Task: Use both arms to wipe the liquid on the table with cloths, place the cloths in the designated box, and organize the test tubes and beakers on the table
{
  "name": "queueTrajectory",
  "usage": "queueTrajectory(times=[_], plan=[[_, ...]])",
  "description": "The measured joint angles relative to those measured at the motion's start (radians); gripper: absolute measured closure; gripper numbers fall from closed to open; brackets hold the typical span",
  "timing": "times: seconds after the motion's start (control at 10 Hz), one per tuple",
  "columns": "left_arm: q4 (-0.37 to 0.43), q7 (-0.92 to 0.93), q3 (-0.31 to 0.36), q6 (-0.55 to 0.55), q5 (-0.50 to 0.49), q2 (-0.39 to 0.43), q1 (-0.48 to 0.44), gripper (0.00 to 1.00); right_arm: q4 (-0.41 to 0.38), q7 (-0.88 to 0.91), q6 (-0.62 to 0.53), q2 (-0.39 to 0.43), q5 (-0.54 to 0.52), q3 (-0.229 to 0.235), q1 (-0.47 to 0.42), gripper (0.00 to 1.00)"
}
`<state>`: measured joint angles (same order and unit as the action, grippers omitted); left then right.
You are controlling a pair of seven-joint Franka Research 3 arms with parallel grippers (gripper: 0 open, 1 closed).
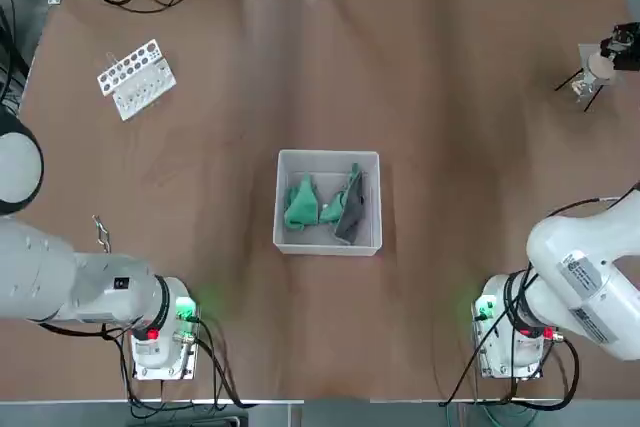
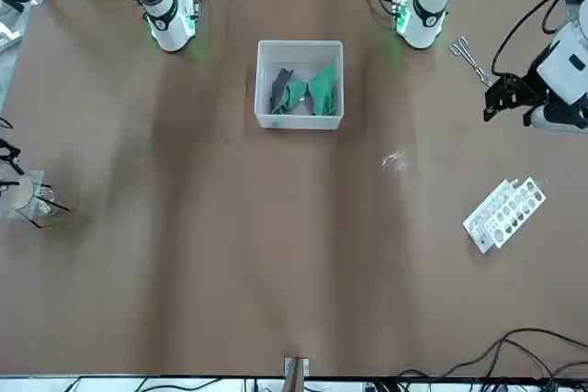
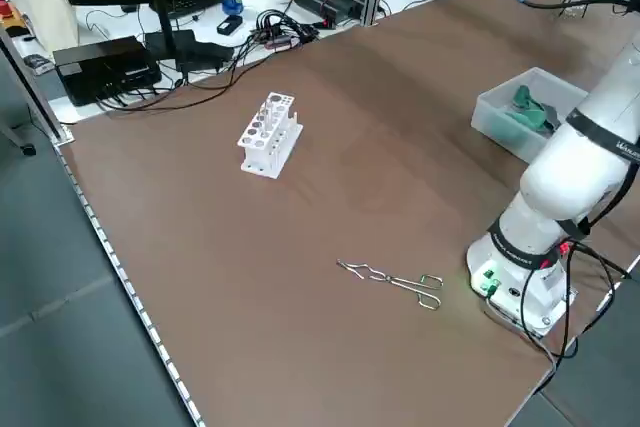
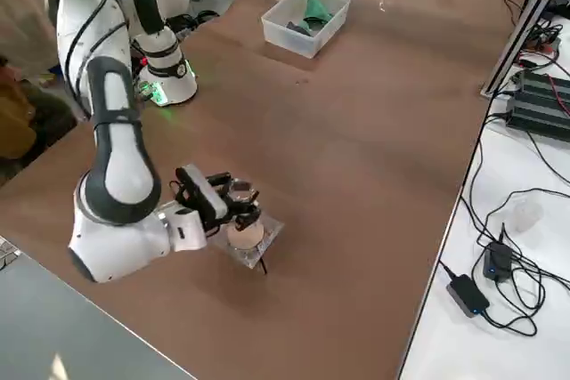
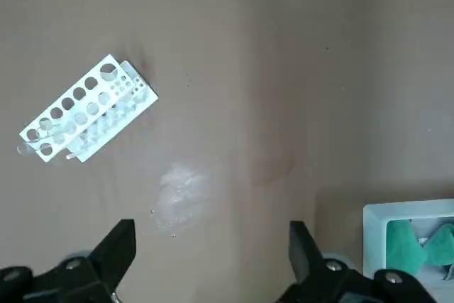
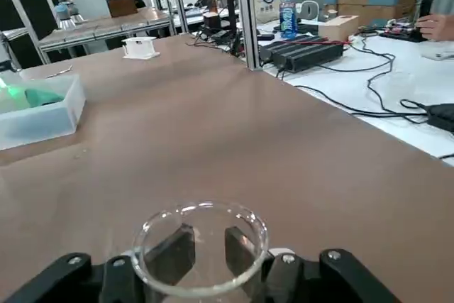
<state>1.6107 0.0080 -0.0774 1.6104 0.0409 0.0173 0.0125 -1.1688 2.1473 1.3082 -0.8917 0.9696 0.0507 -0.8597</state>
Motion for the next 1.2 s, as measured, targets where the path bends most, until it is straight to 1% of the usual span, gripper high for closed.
queueTrajectory(times=[0.5, 0.7, 0.9, 1.2], plan=[[0.001, -0.003, -0.001, 0.001, 0.0, -0.005, 0.0, 0.04, 0.023, 0.012, 0.007, -0.065, 0.02, -0.003, -0.018, 0.7], [0.001, -0.003, -0.003, 0.001, -0.002, -0.006, 0.0, 0.04, 0.044, 0.02, 0.019, -0.086, 0.026, -0.014, -0.02, 0.7], [0.001, -0.004, -0.004, 0.001, -0.002, -0.006, 0.0, 0.04, 0.059, 0.02, 0.033, -0.096, 0.034, -0.028, -0.02, 0.7], [0.002, -0.004, -0.005, 0.001, -0.002, -0.007, 0.0, 0.04, 0.087, 0.02, 0.048, -0.113, 0.047, -0.028, -0.02, 0.68]])
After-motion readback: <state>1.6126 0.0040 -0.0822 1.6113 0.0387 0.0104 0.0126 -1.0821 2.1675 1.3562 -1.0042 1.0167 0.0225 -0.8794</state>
